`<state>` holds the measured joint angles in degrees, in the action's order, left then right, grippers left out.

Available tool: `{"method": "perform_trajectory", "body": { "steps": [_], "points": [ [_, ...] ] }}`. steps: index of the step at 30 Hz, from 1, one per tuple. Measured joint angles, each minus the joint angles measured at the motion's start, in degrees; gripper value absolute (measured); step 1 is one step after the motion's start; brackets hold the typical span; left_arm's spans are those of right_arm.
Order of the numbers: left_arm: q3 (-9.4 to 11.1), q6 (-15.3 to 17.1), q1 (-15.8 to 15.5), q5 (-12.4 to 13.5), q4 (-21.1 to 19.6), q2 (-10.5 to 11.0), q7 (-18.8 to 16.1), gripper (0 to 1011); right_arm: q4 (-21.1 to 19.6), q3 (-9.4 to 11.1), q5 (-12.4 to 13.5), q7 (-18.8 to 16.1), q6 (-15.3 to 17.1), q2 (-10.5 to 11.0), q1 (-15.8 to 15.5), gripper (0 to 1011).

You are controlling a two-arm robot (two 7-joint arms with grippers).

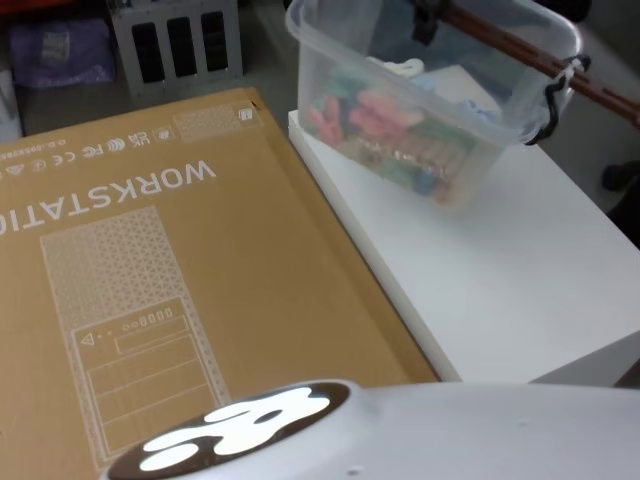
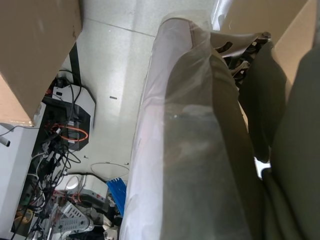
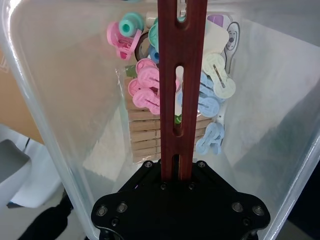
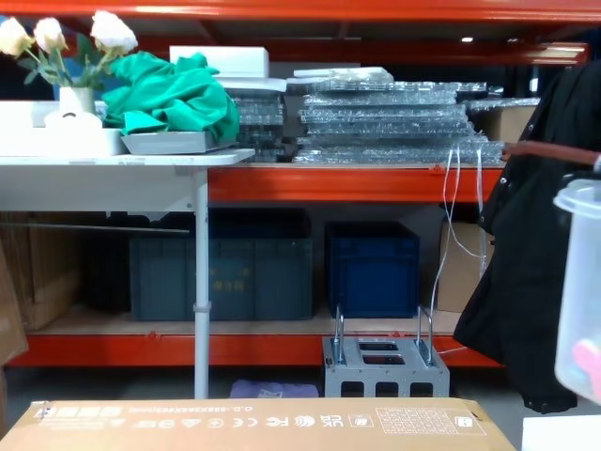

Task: Use one hand to grasp the basket and place it at the designated location.

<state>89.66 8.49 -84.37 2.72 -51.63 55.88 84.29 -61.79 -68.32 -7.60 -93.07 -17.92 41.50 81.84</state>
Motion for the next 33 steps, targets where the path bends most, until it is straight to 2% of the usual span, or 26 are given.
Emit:
{"method": "perform_trajectory", "body": {
  "steps": [10,14,25,33],
  "points": [
    [0.0,0.0,0.0,0.0,0.0,0.0,0.0,0,-0.5,-1.6,2.7,-3.0,-4.3,-2.6,0.9,1],
    [0.0,0.0,0.0,0.0,0.0,0.0,0.0,0,-1.6,-2.2,3.1,-3.5,-5.1,-2.9,1.0,1],
    [0.0,0.0,0.0,0.0,0.0,0.0,0.0,0,-8.7,-4.4,2.7,-3.5,-7.8,-3.1,1.2,1],
    [0.0,0.0,0.0,0.0,0.0,0.0,0.0,0,-15.5,-6.2,1.9,-3.3,-9.7,-3.1,1.3,1]
  ]
}}
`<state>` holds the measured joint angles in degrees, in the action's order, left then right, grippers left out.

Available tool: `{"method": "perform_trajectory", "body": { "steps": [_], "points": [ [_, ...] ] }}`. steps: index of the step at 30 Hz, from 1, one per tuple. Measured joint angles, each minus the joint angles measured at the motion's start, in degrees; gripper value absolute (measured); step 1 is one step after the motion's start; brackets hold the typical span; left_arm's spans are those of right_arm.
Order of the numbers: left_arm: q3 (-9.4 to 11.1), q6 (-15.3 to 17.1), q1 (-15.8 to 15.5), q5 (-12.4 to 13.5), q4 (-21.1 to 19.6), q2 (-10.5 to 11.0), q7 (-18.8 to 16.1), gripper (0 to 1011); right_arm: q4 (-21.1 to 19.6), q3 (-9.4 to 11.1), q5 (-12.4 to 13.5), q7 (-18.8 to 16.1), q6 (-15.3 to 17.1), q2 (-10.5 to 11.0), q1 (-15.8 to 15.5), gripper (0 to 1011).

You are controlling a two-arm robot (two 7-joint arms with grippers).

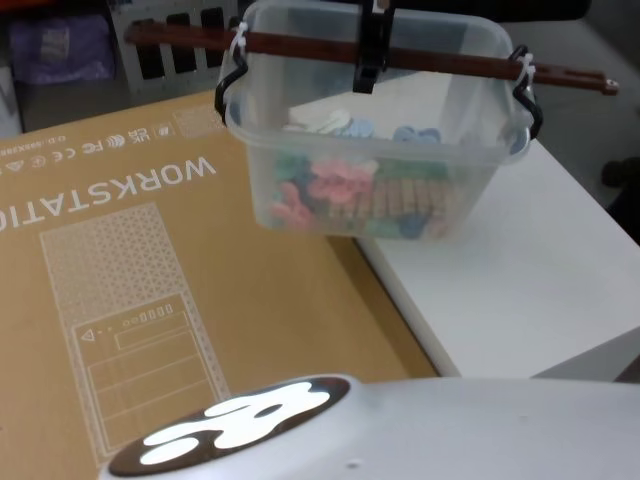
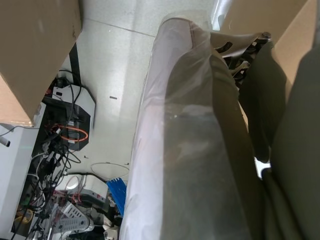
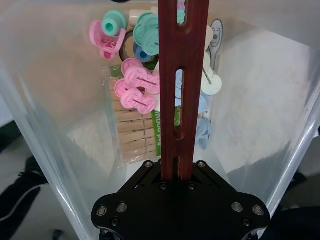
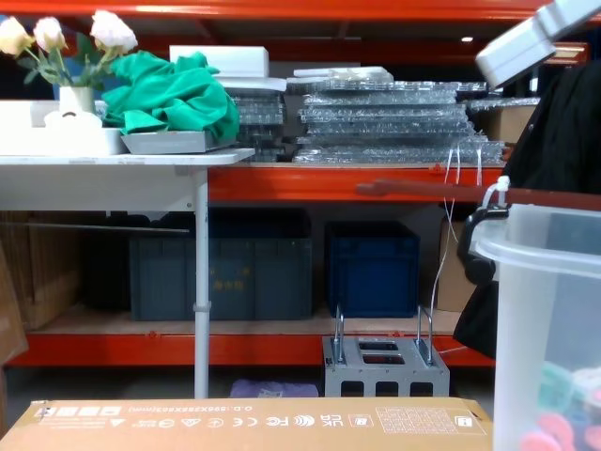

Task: Use one hand to grasp the basket and place it at the designated location.

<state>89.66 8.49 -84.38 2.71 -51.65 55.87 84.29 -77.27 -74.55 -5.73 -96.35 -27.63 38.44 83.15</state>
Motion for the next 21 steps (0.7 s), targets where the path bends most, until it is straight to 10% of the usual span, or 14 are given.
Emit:
{"method": "perform_trajectory", "body": {
  "steps": [21],
  "points": [
    [0.0,0.0,0.0,0.0,0.0,0.0,0.0,0,-13.7,-3.7,-1.9,3.0,-3.4,-1.6,0.0,1]
  ]
}}
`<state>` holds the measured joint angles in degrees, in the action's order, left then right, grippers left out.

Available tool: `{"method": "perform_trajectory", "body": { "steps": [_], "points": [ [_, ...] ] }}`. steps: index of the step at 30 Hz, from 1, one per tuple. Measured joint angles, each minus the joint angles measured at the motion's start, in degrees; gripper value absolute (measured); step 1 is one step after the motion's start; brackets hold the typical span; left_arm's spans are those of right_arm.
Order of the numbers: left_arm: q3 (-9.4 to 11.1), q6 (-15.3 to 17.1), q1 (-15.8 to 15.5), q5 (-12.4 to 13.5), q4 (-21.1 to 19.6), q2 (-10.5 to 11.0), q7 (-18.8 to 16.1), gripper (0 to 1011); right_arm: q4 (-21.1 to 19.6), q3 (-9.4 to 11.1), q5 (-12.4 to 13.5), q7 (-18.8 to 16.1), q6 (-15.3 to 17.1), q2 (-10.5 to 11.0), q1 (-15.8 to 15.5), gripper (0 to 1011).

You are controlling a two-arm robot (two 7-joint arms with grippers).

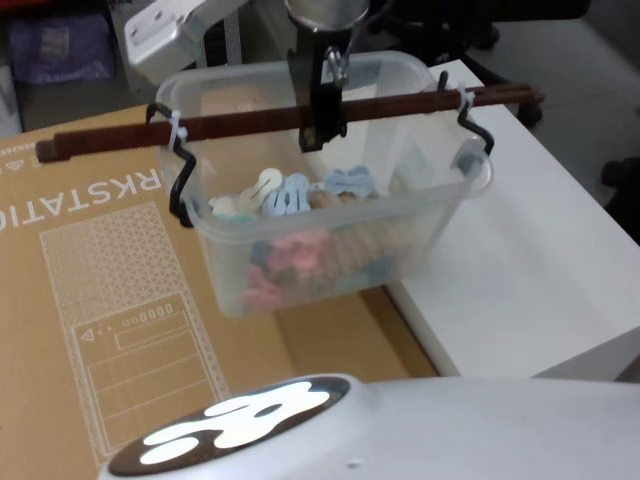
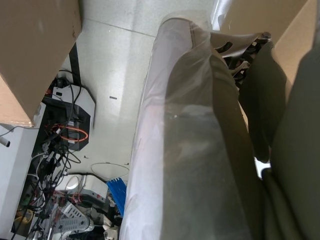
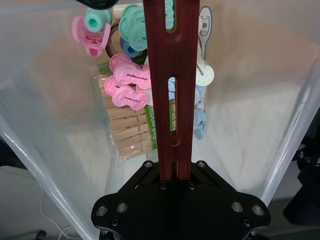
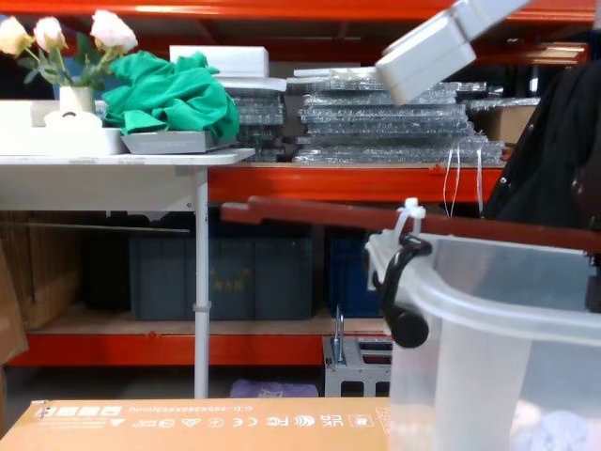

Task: Use one hand to grasp the basket and place it at the designated location.

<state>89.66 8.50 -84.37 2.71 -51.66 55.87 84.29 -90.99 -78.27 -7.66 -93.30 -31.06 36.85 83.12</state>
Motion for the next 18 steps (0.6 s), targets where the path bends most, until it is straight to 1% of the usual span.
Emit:
{"method": "perform_trajectory", "body": {
  "steps": [9,16,18],
  "points": [
    [0.0,0.0,0.0,0.0,0.0,0.0,0.0,0,-0.9,-1.4,-1.0,1.5,0.3,-1.1,-0.3,1],
    [0.0,0.0,0.0,0.0,0.0,0.0,0.0,0,-1.9,-2.3,-2.6,3.9,2.3,-2.0,-0.9,1],
    [0.0,0.0,0.0,0.0,0.0,0.0,0.0,0,-2.6,-2.6,-3.6,4.9,3.3,-2.1,-1.2,1]
  ]
}}
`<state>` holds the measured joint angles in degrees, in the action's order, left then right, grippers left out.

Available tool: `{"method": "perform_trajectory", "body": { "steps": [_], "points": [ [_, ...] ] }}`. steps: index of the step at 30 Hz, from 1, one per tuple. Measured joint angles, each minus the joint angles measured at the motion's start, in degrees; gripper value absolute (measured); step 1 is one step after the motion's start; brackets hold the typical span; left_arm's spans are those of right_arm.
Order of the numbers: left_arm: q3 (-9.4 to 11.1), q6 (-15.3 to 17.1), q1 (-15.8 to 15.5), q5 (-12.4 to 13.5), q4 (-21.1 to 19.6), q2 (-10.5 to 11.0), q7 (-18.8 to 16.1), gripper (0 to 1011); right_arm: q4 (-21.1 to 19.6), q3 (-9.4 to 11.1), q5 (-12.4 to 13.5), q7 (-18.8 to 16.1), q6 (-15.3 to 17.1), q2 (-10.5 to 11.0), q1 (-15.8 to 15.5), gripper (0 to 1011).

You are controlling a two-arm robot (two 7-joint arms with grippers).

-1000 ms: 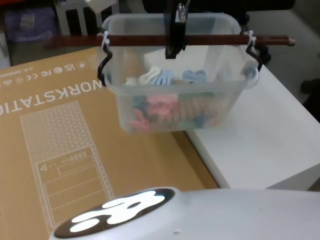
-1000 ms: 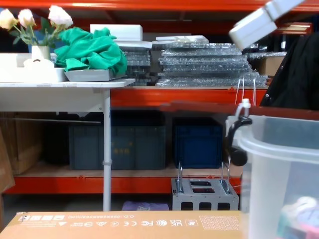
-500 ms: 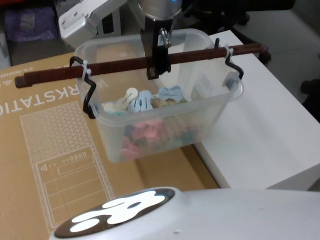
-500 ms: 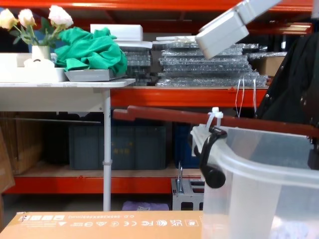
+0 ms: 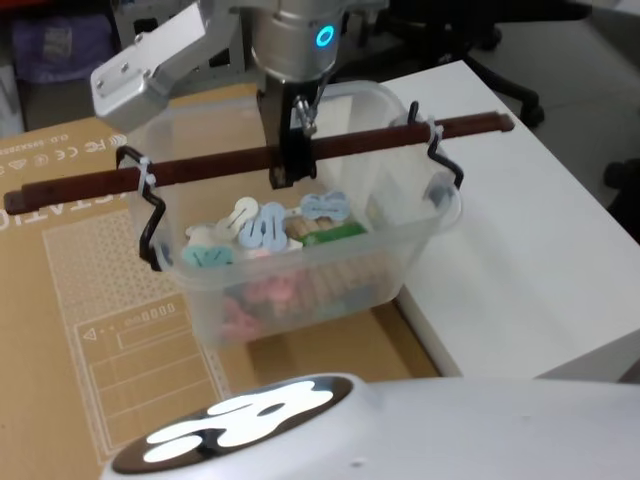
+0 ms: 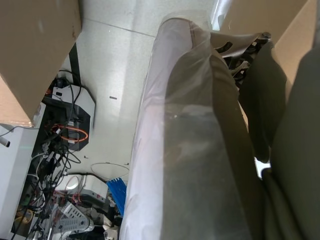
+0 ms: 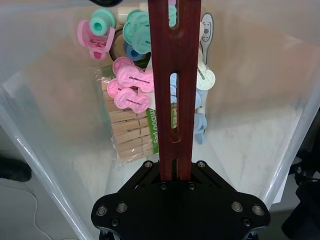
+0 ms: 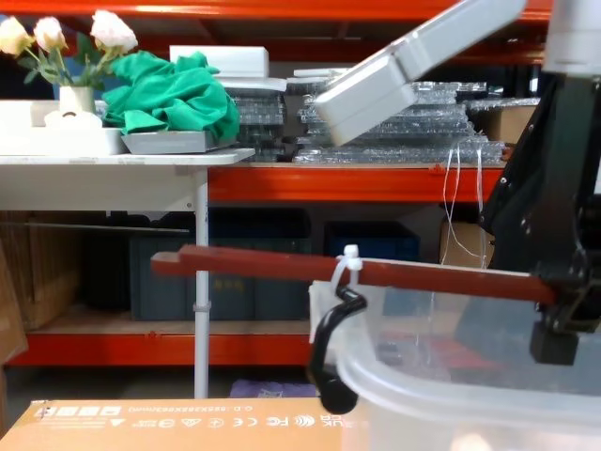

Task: Use one hand to grasp the basket and place it at the designated location.

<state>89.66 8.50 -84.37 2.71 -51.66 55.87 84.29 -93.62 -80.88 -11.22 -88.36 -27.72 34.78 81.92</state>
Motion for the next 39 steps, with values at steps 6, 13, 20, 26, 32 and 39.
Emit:
{"method": "perform_trajectory", "body": {
  "steps": [6,13,20,26,32,39],
  "points": [
    [0.0,0.0,0.0,0.0,0.0,0.0,0.0,0,-1.8,-0.8,-2.1,2.8,2.3,-0.2,-0.8,1],
    [0.0,0.0,0.0,0.0,0.0,0.0,0.0,0,-3.6,-2.0,-4.7,5.6,3.0,-0.2,-1.6,1],
    [0.0,0.0,0.0,0.0,0.0,0.0,0.0,0,-4.5,-3.8,-7.4,8.0,3.7,-0.6,-2.4,1],
    [0.0,0.0,0.0,0.0,0.0,0.0,0.0,0,-4.2,-5.1,-8.8,9.3,3.9,-1.4,-2.8,1],
    [0.0,0.0,0.0,0.0,0.0,0.0,0.0,0,-3.3,-6.6,-9.8,10.5,3.5,-2.3,-3.1,1],
    [0.0,0.0,0.0,0.0,0.0,0.0,0.0,0,-3.2,-7.9,-10.5,11.9,3.2,-2.8,-3.3,1]
  ]
}}
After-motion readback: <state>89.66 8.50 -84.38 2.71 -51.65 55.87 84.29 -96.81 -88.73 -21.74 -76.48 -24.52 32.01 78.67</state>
